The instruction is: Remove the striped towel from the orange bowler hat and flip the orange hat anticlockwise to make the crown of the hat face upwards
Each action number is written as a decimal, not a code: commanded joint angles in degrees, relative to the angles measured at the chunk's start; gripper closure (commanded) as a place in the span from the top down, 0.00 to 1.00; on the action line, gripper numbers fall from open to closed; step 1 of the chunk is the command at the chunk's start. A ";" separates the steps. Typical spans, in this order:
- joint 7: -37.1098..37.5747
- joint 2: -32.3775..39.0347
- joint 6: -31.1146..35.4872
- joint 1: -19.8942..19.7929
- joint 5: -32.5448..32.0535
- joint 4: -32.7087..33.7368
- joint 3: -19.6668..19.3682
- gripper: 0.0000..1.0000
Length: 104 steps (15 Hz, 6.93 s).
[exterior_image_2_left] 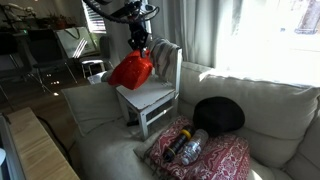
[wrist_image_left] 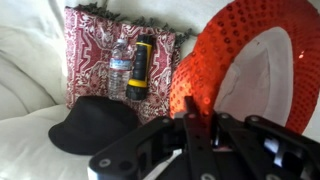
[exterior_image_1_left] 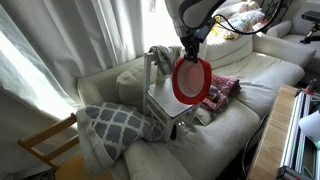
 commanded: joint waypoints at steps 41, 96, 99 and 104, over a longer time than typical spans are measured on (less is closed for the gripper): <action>69.90 13.87 -28.54 17.31 -60.65 0.14 12.35 0.02; 9.09 -1.57 35.05 -24.89 -19.28 -17.41 34.74 1.00; -3.19 -4.90 32.40 -33.69 -5.86 -18.61 42.13 1.00; -14.90 -12.64 26.58 -42.50 9.35 -19.18 48.34 1.00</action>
